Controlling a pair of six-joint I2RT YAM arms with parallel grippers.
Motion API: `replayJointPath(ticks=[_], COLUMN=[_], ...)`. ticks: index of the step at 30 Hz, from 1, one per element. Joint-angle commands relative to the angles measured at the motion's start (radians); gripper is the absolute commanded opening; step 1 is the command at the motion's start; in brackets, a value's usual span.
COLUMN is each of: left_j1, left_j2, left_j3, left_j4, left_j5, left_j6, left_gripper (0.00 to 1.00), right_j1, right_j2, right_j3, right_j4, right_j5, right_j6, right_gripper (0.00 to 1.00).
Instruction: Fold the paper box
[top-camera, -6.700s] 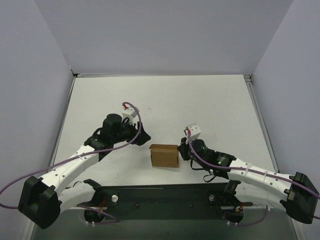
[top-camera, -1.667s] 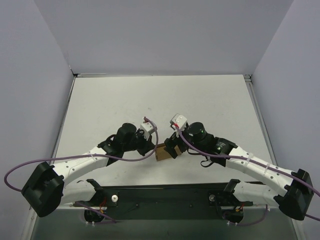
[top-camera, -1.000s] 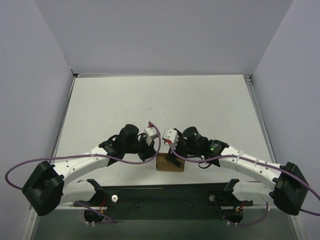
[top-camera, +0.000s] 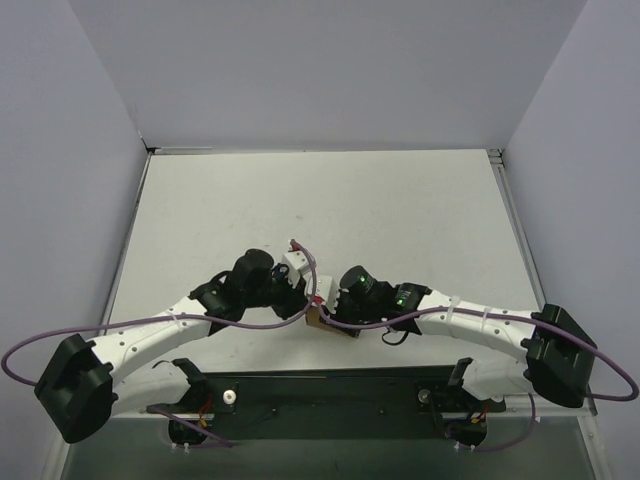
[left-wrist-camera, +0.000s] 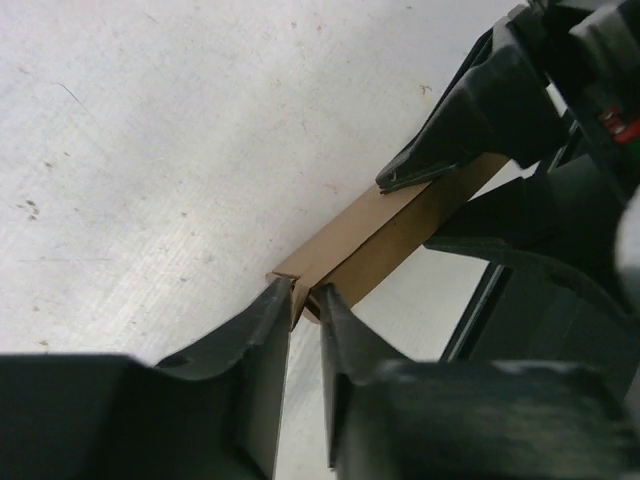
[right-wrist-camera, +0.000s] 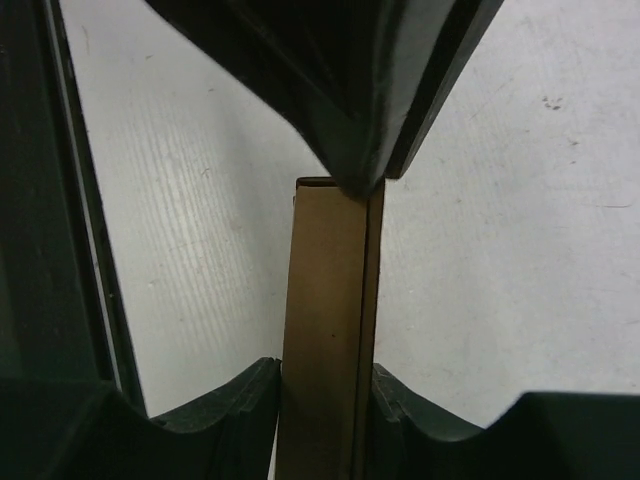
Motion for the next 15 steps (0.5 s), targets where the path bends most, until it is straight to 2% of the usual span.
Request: replayJointPath(ticks=[1,3,6,12,15], left_j1=[-0.002,0.0,0.003,0.014,0.023], left_j2=[-0.065,-0.089,-0.108,-0.065,-0.033], left_j3=[0.049,0.078,0.116,0.262,0.293], left_j4=[0.03,-0.014,-0.102,-0.318,-0.335], left_j5=[-0.057,-0.088,-0.122,-0.131,-0.091], left_j6=[-0.029,-0.034,-0.044,0.02,0.058], left_gripper=[0.37,0.52,0.62,0.63,0.63], right_j1=[0.02,0.022,0.023,0.023,0.023], right_j2=[-0.083,-0.109,-0.133,-0.144,-0.144], right_j3=[-0.007,-0.029,-0.044,-0.041,-0.034], right_j4=[0.045,0.046,0.075,0.058,0.058], right_j5=[0.148,0.188,0.206,0.176,0.159], right_j6=[-0.036,-0.043,-0.056,-0.056,-0.051], right_gripper=[0.33,0.33,0.32,0.31,0.3])
